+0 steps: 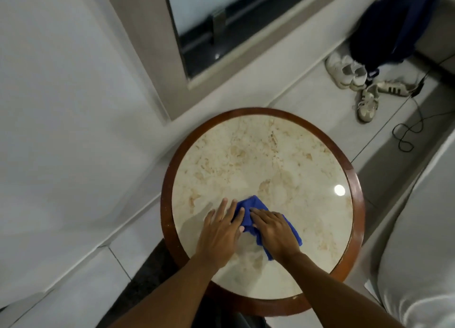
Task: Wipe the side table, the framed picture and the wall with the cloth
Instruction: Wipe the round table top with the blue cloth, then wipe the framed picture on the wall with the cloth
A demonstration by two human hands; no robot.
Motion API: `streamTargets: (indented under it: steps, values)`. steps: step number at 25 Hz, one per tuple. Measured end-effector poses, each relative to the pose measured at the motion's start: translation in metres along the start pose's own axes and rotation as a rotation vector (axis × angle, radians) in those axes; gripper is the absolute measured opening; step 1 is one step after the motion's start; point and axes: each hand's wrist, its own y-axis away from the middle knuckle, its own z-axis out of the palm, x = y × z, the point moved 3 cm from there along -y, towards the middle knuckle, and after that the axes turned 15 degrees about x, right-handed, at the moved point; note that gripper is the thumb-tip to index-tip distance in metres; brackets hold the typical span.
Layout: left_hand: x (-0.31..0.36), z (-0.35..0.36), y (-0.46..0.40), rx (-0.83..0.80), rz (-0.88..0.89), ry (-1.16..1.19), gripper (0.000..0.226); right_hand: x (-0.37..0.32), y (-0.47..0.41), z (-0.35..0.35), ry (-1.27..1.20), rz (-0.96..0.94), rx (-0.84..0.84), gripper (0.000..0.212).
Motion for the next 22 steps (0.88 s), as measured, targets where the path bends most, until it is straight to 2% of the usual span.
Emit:
streamTargets:
  steps: [2, 6, 8, 9, 11, 12, 13, 15, 16, 17, 19, 22]
  values:
    - [0.001, -0.043, 0.002, 0.057, -0.038, 0.026, 0.055, -0.021, -0.026, -0.037, -0.016, 0.035, 0.027, 0.048]
    - [-0.002, -0.192, 0.006, 0.321, -0.01, 0.038, 0.061, -0.087, -0.097, -0.145, -0.036, -0.004, 0.192, 0.055]
    - [-0.011, -0.28, 0.012, 0.495, 0.024, 0.002, 0.062, -0.125, -0.135, -0.203, -0.08, -0.088, 0.391, 0.031]
    - [-0.017, -0.33, 0.015, 0.569, 0.056, -0.033, 0.063, -0.158, -0.165, -0.239, -0.12, -0.146, 0.487, 0.026]
    - [-0.024, -0.423, 0.028, 0.672, 0.104, -0.135, 0.064, -0.223, -0.208, -0.292, -0.116, -0.198, 0.472, 0.052]
    - [-0.031, -0.479, 0.043, 0.713, 0.129, -0.208, 0.065, -0.261, -0.233, -0.33, -0.156, -0.182, 0.504, 0.066]
    - [-0.035, -0.52, 0.054, 0.784, 0.153, -0.246, 0.065, -0.287, -0.247, -0.366, -0.244, -0.165, 0.604, 0.074]
    - [-0.048, -0.612, 0.084, 0.972, 0.177, -0.325, 0.066, -0.348, -0.277, -0.436, -0.372, -0.396, 0.93, 0.056]
    - [-0.055, -0.656, 0.101, 1.085, 0.174, -0.368, 0.064, -0.373, -0.289, -0.467, -0.419, -0.448, 1.077, 0.049]
    - [-0.062, -0.699, 0.121, 1.174, 0.169, -0.424, 0.064, -0.397, -0.301, -0.498, -0.462, -0.484, 1.156, 0.049]
    - [-0.077, -0.774, 0.155, 1.295, 0.129, -0.55, 0.066, -0.454, -0.328, -0.545, -0.508, -0.535, 1.208, 0.051]
    - [-0.099, -0.866, 0.189, 1.374, 0.024, -0.734, 0.071, -0.528, -0.367, -0.595, -0.566, -0.527, 1.225, 0.045]
